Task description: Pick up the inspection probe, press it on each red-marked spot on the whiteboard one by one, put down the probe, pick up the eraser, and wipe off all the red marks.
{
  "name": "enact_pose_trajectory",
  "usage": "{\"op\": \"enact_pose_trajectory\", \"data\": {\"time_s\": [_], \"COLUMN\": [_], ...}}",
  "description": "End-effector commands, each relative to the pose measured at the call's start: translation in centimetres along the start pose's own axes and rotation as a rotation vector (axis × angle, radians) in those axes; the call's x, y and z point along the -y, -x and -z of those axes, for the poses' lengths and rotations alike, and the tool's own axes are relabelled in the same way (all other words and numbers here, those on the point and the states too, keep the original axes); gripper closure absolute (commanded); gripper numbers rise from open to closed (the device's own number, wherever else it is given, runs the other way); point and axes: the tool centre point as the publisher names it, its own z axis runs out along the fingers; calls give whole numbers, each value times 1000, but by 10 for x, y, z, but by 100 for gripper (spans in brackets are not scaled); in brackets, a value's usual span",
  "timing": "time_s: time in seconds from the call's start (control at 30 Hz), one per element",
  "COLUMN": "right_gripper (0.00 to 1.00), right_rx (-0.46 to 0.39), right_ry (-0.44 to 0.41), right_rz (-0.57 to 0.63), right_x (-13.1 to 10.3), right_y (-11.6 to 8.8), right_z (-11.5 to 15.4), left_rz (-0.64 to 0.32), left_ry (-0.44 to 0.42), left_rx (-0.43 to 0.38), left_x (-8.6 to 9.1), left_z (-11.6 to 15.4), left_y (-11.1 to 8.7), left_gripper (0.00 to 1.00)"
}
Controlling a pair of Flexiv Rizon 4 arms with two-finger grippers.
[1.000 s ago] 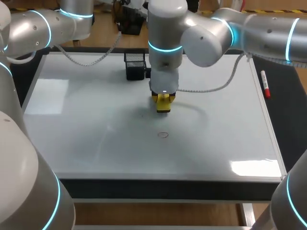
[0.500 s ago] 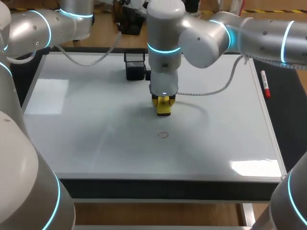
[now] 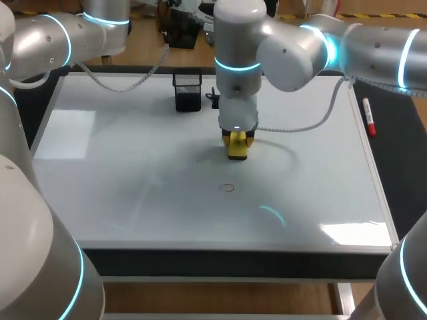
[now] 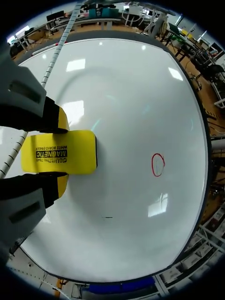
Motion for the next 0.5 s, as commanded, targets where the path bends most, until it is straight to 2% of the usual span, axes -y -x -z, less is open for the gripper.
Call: {"op": "enact_pose_trajectory", "data": {"time_s": [0.03, 0.27, 0.5], "right_gripper": [100, 100, 100], "right_rx": [11, 9, 13], "right_ry": [-2, -5, -19], "right_rz": [-15, -51, -62], "right_x": [0, 1, 3], "right_y": [-19, -35, -41], "right_z": [-4, -3, 3], "left_rz": [1, 1, 1], "left_ry": [0, 0, 0], "left_rx": [-3, -3, -3], "left_x": [1, 1, 1], "left_z": [0, 0, 0], "left_y": [1, 1, 1], "left_gripper": [100, 100, 100]}}
